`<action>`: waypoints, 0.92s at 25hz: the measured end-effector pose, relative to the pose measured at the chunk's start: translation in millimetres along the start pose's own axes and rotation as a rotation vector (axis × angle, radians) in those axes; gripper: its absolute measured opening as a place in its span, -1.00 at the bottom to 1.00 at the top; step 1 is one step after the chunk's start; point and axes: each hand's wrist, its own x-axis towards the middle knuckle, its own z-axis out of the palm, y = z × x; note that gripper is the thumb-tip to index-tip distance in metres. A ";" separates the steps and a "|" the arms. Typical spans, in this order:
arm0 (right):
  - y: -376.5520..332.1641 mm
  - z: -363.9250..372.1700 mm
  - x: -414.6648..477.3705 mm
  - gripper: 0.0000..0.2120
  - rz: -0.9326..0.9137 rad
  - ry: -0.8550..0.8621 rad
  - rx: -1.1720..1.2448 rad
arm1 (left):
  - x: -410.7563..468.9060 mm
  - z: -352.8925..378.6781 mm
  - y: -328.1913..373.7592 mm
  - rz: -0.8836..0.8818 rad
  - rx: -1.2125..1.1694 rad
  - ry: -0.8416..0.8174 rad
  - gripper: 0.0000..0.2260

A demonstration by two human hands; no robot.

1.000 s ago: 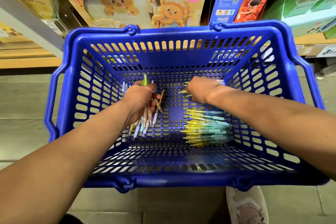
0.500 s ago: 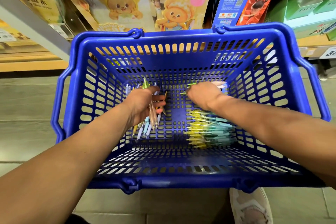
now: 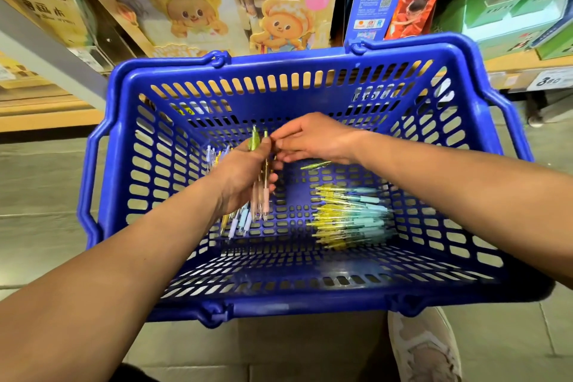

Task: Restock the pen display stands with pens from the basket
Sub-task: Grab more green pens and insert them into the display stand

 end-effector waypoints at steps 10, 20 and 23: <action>56.4 -12.1 -3.3 -0.72 0.054 0.043 -1.736 | 4.9 -8.3 -2.5 0.046 0.034 0.080 -0.89; -9.8 27.9 1.2 -0.84 -0.129 0.205 -0.431 | 7.5 -6.2 -0.5 0.097 -0.093 0.182 -0.73; -11.8 41.8 2.2 -0.96 -0.072 0.220 -0.319 | 4.1 -4.4 0.2 0.090 -0.129 0.138 -0.68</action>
